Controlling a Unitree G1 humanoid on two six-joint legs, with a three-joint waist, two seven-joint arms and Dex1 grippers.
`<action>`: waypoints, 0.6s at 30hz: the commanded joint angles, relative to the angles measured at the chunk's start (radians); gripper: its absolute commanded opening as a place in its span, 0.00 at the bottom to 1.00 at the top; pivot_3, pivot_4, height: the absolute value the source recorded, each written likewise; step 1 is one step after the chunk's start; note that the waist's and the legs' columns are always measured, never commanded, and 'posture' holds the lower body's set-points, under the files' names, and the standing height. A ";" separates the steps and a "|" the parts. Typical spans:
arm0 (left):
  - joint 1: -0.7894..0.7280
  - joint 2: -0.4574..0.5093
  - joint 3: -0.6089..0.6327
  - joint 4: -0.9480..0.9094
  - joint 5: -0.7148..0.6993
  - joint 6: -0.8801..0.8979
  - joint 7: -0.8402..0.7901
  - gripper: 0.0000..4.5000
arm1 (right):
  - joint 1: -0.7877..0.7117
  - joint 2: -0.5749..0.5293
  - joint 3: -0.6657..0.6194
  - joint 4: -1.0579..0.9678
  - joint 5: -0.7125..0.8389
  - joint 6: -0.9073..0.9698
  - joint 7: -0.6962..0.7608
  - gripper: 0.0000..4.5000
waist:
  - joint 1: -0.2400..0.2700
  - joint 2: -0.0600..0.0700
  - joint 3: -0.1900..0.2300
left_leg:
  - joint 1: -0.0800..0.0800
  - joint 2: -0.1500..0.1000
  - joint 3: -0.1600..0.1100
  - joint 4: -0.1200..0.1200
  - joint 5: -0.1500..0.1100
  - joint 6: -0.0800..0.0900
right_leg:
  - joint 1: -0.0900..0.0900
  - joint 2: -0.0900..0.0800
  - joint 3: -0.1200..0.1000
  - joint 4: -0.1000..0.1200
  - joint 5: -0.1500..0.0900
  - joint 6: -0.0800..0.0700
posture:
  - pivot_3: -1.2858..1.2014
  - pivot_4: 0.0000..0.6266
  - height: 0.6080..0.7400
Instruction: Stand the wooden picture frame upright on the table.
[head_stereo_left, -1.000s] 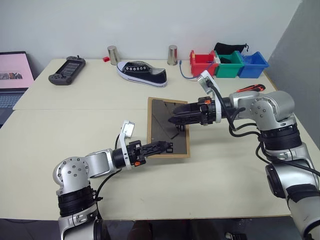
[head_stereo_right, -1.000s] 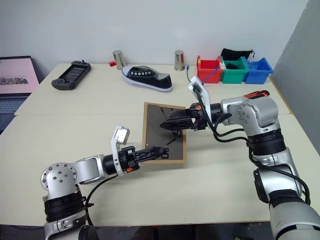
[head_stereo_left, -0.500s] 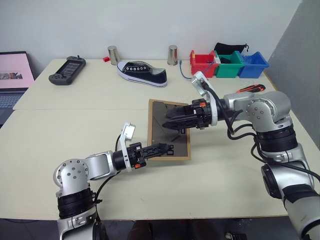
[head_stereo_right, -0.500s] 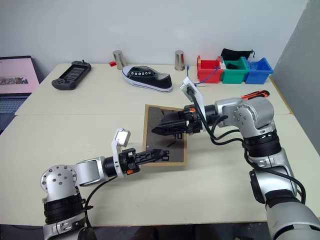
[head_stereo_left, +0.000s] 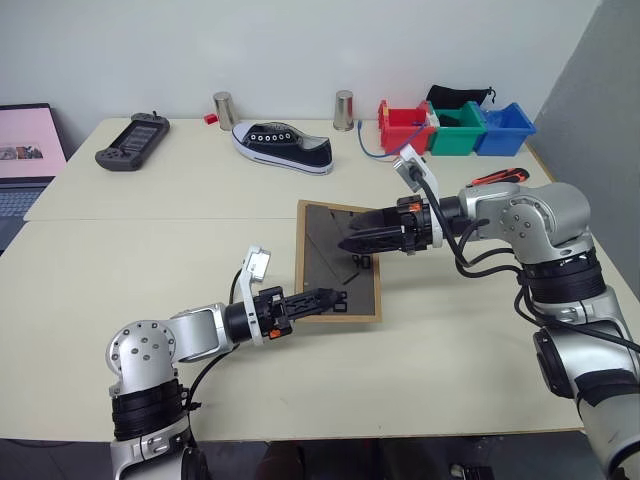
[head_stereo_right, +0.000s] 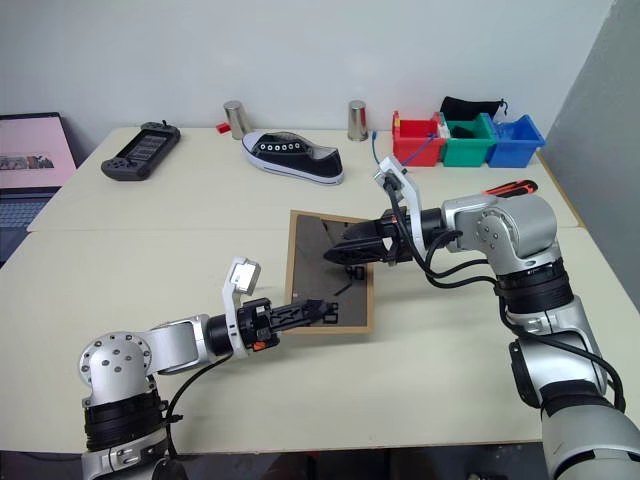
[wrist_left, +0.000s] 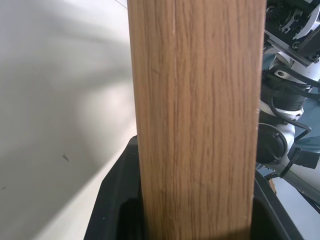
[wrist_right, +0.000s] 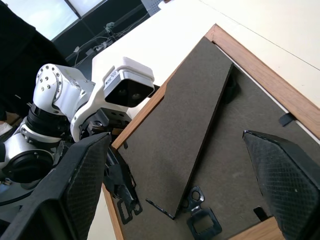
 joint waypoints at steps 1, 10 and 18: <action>-0.005 0.004 -0.015 -0.025 -0.046 -0.027 -0.004 0.27 | -0.026 0.027 -0.012 -0.033 0.019 0.016 -0.013 1.00 | 0.000 0.000 0.000 | 0.000 0.000 0.000 0.000 0.000 0.000 | 0.000 0.000 0.000 0.000 0.000 0.000 | 0.52 0.24 1.00; 0.006 0.021 -0.026 -0.020 -0.055 -0.044 0.001 0.27 | 0.004 0.083 -0.037 -0.109 0.079 0.082 -0.029 1.00 | 0.000 0.000 0.000 | 0.000 0.000 0.000 0.000 0.000 0.000 | 0.000 0.000 0.000 0.000 0.000 0.000 | 0.52 0.24 1.00; 0.028 0.030 -0.001 0.004 -0.098 -0.061 0.028 0.27 | 0.047 -0.008 -0.125 -0.159 0.240 0.183 0.091 1.00 | 0.000 0.000 0.000 | 0.000 0.000 0.000 0.000 0.000 0.000 | 0.000 0.000 0.000 -0.001 0.000 0.000 | 0.52 0.24 1.00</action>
